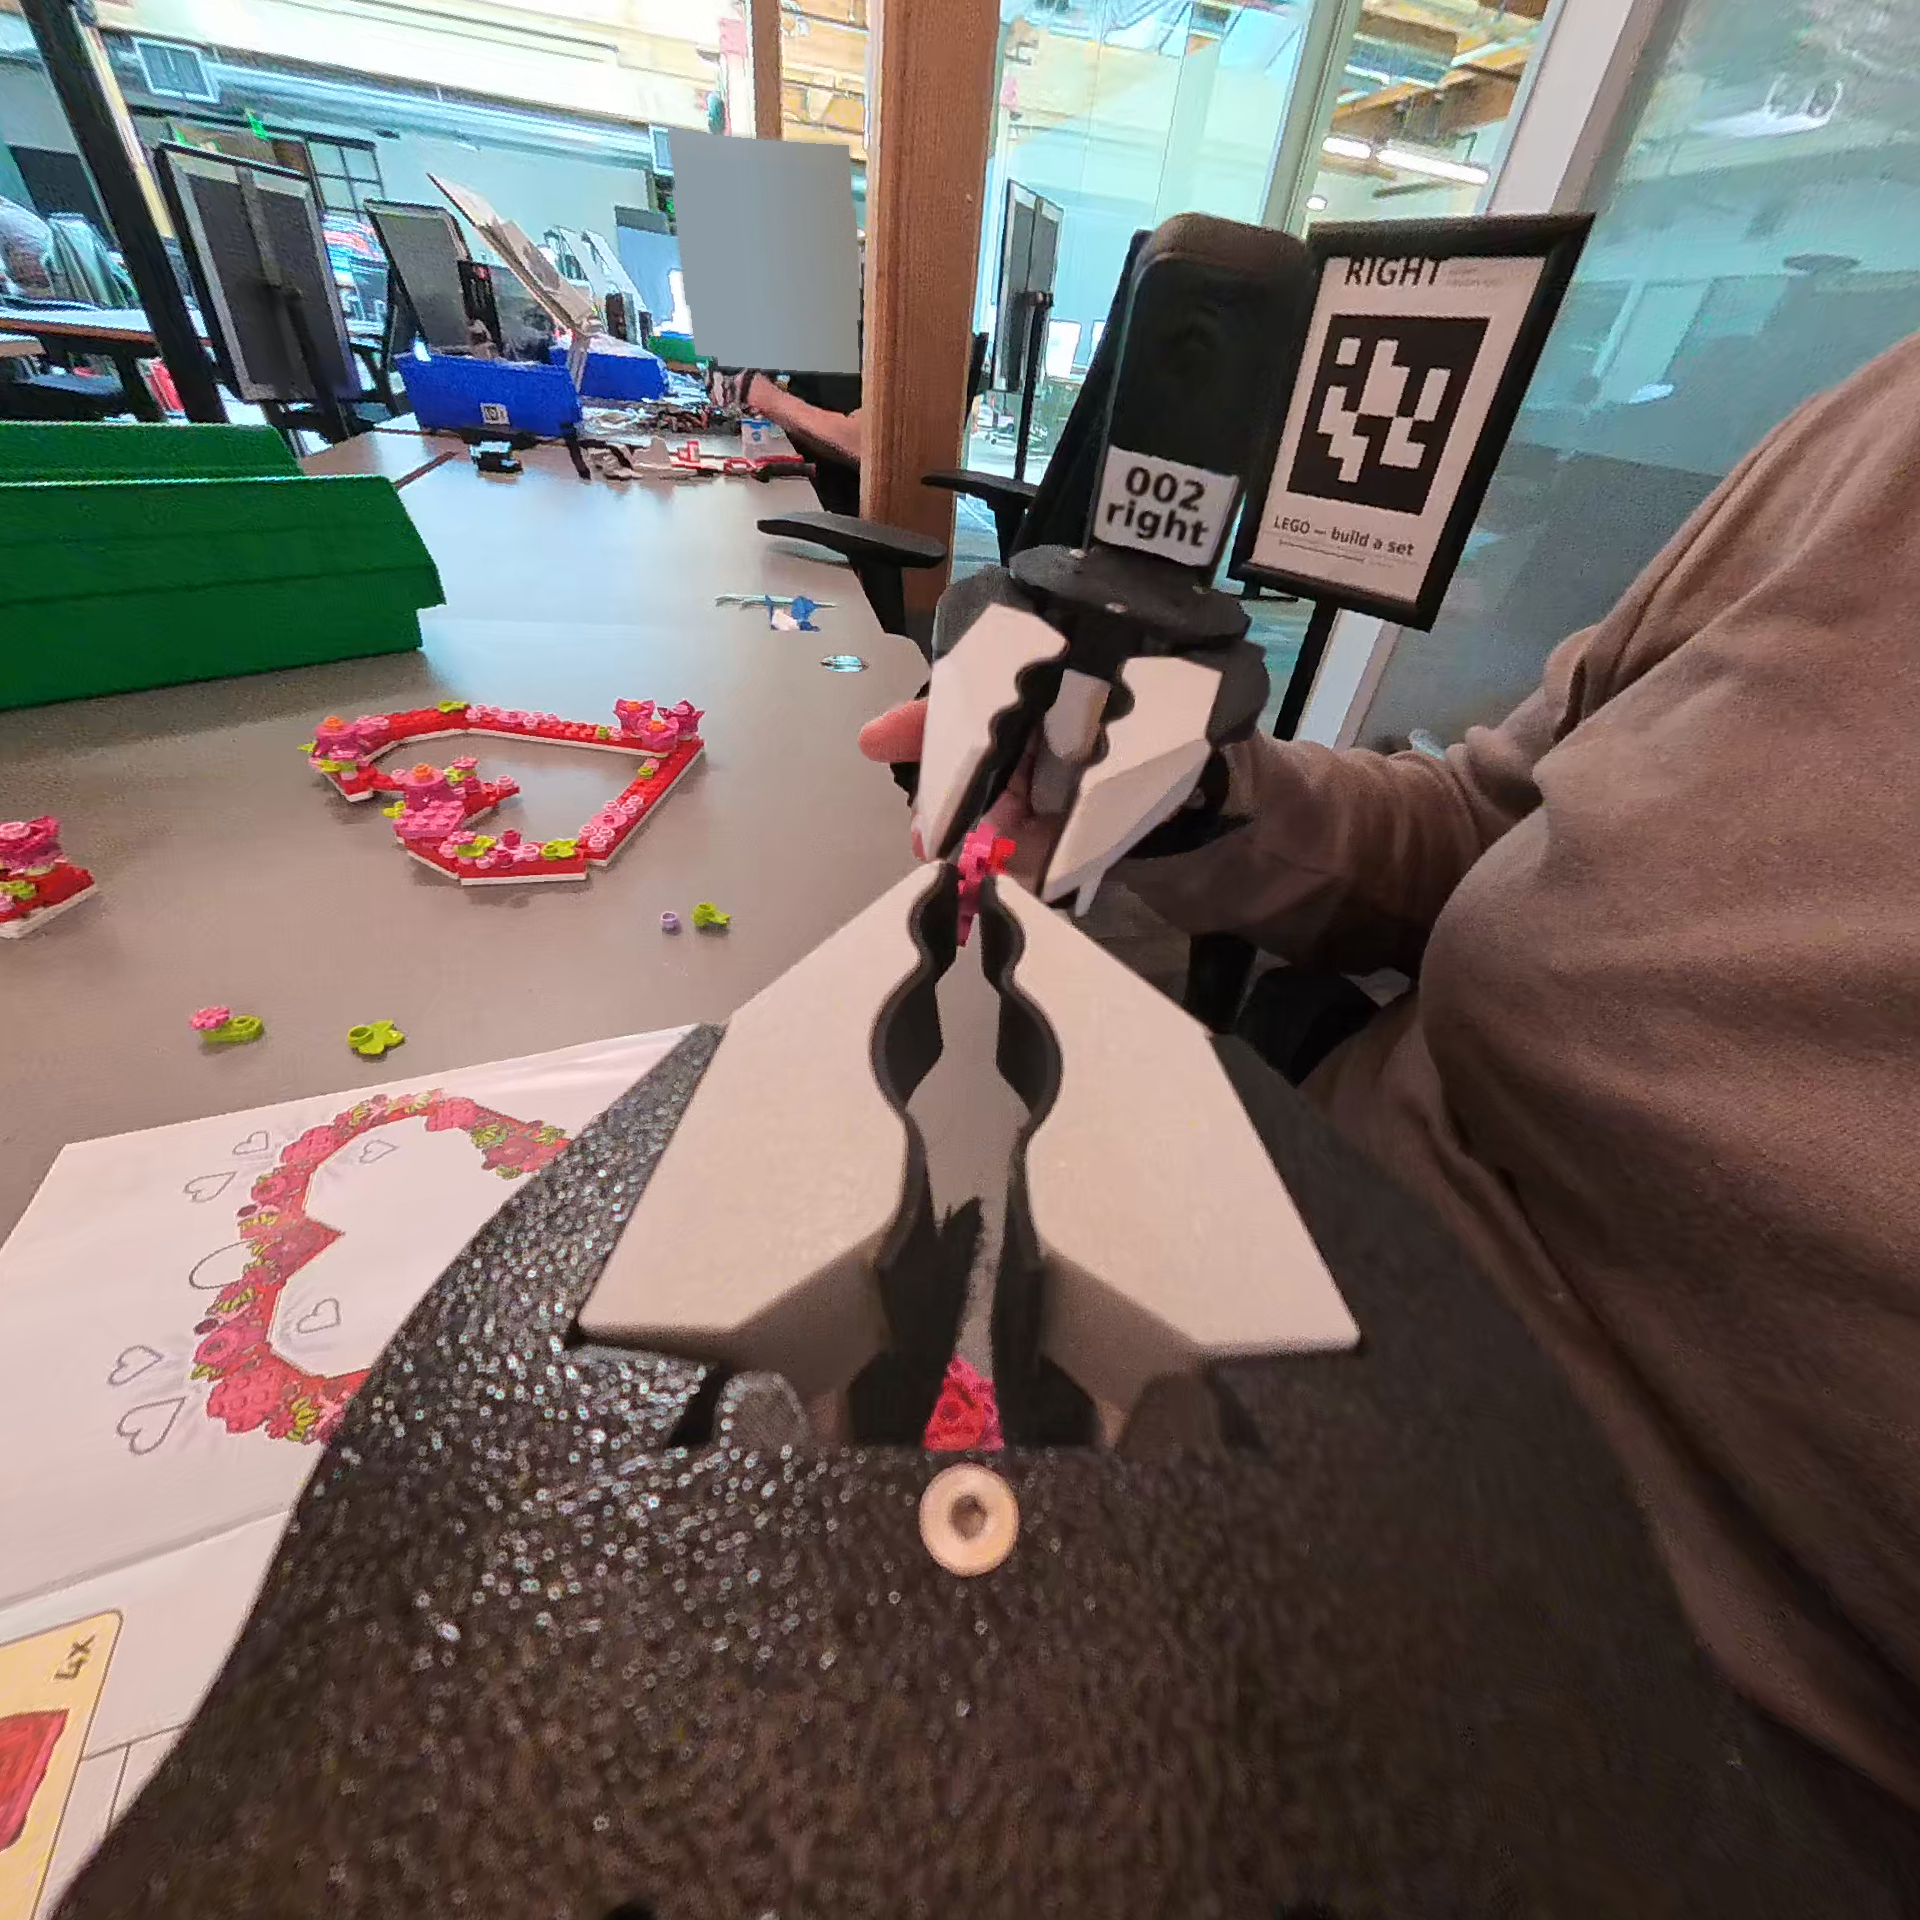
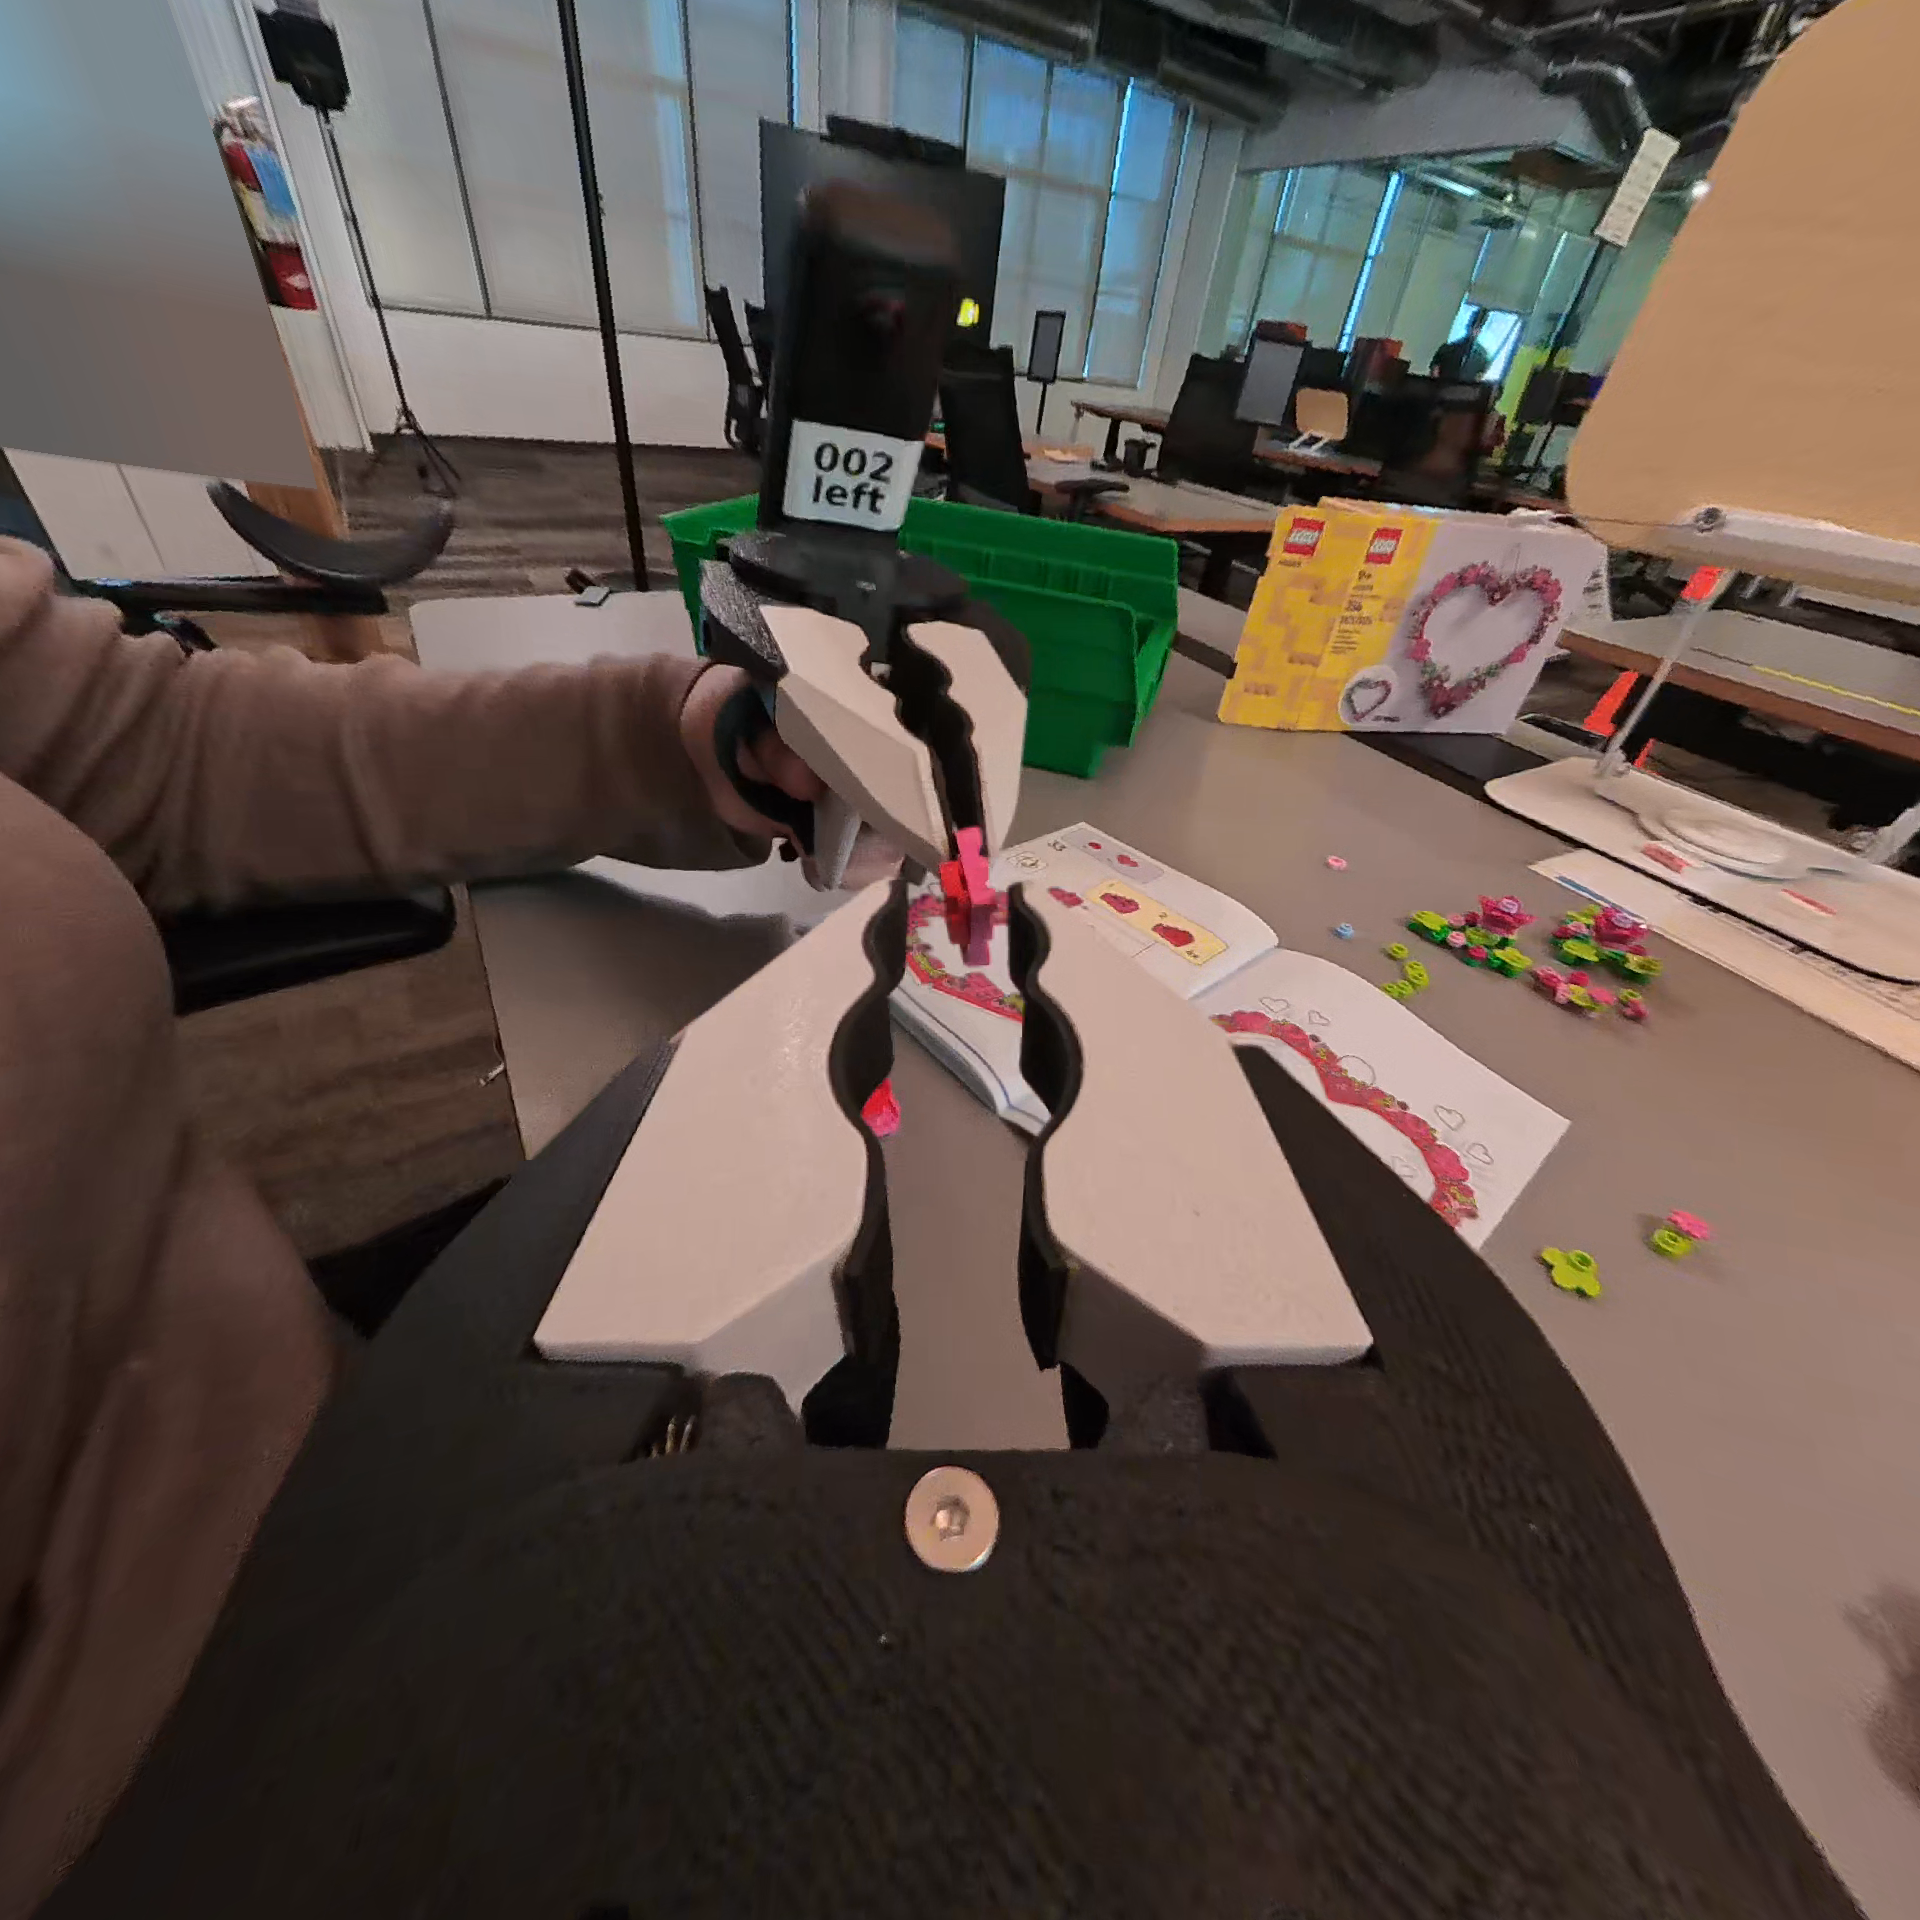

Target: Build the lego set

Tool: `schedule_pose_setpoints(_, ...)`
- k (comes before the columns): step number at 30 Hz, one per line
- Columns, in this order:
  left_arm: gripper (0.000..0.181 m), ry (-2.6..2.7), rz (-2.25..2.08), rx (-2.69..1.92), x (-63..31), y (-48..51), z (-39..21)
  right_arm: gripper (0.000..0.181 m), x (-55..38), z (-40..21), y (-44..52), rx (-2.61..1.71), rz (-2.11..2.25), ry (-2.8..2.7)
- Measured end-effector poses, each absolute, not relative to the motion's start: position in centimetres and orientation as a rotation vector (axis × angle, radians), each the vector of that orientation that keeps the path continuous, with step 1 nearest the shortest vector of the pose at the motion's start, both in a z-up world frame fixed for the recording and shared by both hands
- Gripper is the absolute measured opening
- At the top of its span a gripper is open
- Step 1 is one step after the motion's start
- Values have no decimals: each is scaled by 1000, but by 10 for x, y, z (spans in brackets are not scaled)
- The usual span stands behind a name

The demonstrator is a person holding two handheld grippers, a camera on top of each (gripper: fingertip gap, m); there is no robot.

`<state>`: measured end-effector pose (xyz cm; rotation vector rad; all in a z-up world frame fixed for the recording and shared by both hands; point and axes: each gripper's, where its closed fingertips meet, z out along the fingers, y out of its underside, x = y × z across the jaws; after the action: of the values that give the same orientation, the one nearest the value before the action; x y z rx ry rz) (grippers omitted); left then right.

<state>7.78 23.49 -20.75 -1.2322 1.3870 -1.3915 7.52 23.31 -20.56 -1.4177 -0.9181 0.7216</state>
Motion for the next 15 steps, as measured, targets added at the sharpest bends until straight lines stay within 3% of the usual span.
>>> schedule_pose_setpoints(2, 1, 1403, -1401, -1219, 79, 231, -208, 8, 75, -206, 231, -1409, 722, -920)
schedule_pose_setpoints(6, 4, 1370, -1376, -1252, 85, 232, -209, 7, 81, -207, 231, -1396, 665, -915)
schedule_pose_setpoints(9, 38, 1352, -1243, -1323, 90, 245, -221, 7, 97, -209, 230, -1399, 562, -918)
schedule_pose_setpoints(15, 45, 1320, -1234, -1361, 91, 253, -229, 7, 175, -222, 239, -1459, 228, -866)
